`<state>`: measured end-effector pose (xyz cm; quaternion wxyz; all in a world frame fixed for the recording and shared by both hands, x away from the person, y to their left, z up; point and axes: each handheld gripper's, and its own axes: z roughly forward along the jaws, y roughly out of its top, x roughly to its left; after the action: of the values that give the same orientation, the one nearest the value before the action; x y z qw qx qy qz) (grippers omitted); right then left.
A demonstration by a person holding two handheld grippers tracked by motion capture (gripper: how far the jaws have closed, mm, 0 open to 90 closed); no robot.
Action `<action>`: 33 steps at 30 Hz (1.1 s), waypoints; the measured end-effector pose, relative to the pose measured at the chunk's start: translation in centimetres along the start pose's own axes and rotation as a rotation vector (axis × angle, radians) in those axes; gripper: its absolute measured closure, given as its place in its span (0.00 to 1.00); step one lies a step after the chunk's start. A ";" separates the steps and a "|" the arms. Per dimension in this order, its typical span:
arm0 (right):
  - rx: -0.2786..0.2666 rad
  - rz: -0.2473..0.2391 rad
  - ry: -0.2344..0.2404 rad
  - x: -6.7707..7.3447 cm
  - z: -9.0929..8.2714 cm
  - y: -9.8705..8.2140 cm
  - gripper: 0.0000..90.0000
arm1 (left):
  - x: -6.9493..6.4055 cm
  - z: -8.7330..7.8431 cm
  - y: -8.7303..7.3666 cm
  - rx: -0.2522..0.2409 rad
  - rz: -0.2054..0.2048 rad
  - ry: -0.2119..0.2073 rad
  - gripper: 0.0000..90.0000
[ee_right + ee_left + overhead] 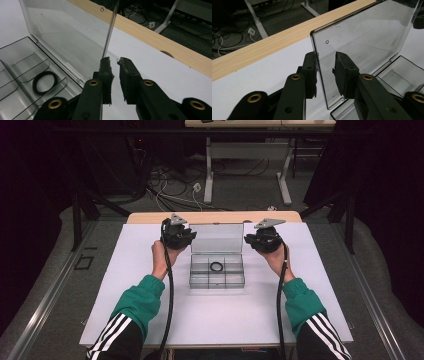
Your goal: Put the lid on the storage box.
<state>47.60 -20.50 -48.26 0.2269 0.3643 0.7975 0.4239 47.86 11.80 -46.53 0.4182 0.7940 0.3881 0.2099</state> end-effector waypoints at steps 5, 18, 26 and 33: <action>0.010 -0.035 0.023 0.6 -0.9 1.0 0.82 | 0.0 -0.2 0.0 0.009 0.014 0.001 0.80; 0.060 -0.007 0.035 1.4 0.1 2.5 0.84 | -0.5 -1.3 -0.5 0.007 0.051 -0.014 0.83; 0.086 -0.063 0.024 2.5 -1.0 2.3 0.87 | -1.2 -2.6 -1.4 -0.002 0.102 -0.034 0.85; 0.107 -0.131 0.004 3.8 -2.0 1.7 0.88 | -1.8 -3.5 -2.2 0.007 0.141 -0.060 0.85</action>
<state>44.55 -17.97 -45.98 0.2329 0.3219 0.8417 0.3657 43.44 12.89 -46.43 0.4110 0.8266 0.3194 0.2137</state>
